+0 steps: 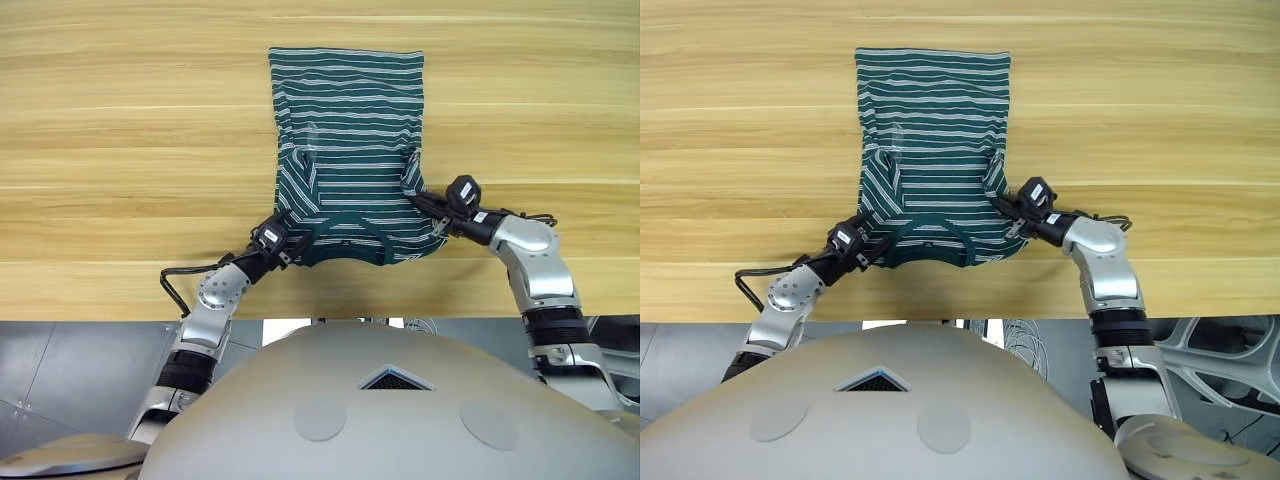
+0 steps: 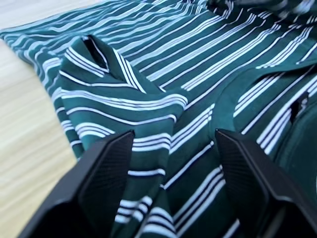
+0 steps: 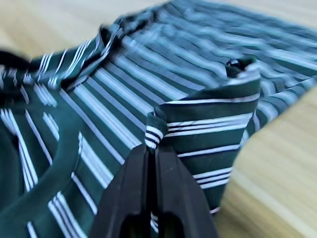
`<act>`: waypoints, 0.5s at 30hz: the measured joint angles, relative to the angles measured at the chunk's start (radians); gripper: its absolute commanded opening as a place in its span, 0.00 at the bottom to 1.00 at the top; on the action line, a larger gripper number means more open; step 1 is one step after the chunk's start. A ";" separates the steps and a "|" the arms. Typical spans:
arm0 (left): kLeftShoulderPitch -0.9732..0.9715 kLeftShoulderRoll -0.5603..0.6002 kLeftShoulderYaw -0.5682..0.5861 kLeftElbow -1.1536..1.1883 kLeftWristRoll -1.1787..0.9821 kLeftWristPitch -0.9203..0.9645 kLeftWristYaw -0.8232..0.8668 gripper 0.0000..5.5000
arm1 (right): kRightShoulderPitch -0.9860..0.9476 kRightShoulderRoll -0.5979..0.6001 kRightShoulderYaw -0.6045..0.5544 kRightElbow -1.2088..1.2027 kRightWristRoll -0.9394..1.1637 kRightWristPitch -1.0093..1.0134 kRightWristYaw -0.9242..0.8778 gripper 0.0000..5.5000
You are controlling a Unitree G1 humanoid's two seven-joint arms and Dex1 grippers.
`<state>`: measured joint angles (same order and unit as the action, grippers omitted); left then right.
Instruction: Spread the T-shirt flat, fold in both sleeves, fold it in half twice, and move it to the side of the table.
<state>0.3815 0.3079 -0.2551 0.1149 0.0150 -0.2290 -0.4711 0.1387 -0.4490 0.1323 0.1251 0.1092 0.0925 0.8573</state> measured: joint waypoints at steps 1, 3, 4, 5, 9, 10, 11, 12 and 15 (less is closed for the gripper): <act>-0.002 0.000 -0.001 0.000 0.000 0.000 0.000 0.53 | 0.000 -0.005 0.020 -0.016 -0.020 0.000 -0.004 0.01; -0.002 0.000 -0.005 0.000 0.000 0.000 0.000 0.53 | -0.006 -0.007 0.049 -0.027 -0.045 0.002 -0.018 0.01; -0.002 -0.002 -0.010 0.000 0.000 0.000 0.000 0.53 | -0.011 -0.006 0.066 -0.027 -0.066 0.004 -0.023 0.01; -0.002 -0.003 -0.012 0.000 0.000 0.000 0.000 0.53 | -0.012 -0.005 0.073 -0.027 -0.073 0.007 -0.030 0.01; -0.002 -0.002 -0.015 0.000 0.000 0.000 0.000 0.53 | -0.020 0.023 0.079 -0.027 -0.071 0.039 -0.066 0.10; -0.002 -0.002 -0.015 0.000 0.000 0.000 0.000 0.53 | -0.020 0.025 0.079 -0.030 -0.067 0.045 -0.066 0.12; -0.001 -0.002 -0.015 0.000 0.000 0.000 0.000 0.53 | -0.018 0.024 0.076 -0.051 -0.050 0.058 -0.058 0.16; -0.001 -0.002 -0.015 0.000 0.000 0.000 0.000 0.53 | -0.016 0.025 0.073 -0.075 -0.025 0.067 -0.051 0.19; 0.000 0.000 -0.015 0.000 0.000 0.000 0.000 0.53 | -0.014 0.024 0.067 -0.142 0.026 0.106 -0.023 0.28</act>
<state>0.3813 0.3078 -0.2702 0.1148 0.0148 -0.2290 -0.4708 0.1251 -0.4248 0.1990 -0.0168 0.1355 0.1990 0.8343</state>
